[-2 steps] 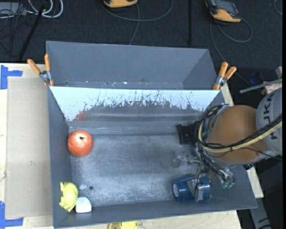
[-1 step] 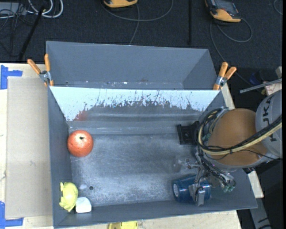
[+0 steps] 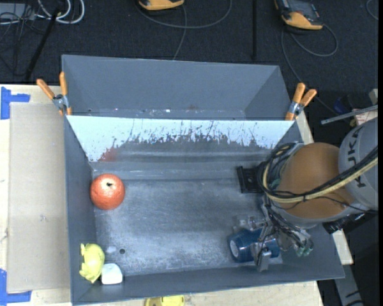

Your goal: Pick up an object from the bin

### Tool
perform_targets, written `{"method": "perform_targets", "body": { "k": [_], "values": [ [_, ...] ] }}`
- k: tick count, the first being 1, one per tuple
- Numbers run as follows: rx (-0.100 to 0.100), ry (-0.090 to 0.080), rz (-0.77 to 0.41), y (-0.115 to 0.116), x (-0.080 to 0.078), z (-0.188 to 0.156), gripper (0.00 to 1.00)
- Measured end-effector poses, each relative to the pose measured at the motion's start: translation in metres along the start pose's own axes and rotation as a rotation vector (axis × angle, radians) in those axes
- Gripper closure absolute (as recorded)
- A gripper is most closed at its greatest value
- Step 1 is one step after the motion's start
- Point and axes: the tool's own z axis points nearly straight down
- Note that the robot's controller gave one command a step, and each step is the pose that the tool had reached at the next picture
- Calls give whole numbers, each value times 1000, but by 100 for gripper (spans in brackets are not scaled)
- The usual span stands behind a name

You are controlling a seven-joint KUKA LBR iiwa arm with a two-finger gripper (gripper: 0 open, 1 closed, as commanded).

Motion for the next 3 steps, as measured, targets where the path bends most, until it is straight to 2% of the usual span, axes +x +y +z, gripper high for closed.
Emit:
{"method": "perform_targets", "body": {
  "k": [1, 2, 3],
  "values": [
    [0, 0, -1, 0, 0, 0, 100],
    [8, -26, 8, -1, -8, -42, 100],
    [13, -35, 17, 0, -7, -55, 100]
  ]
}}
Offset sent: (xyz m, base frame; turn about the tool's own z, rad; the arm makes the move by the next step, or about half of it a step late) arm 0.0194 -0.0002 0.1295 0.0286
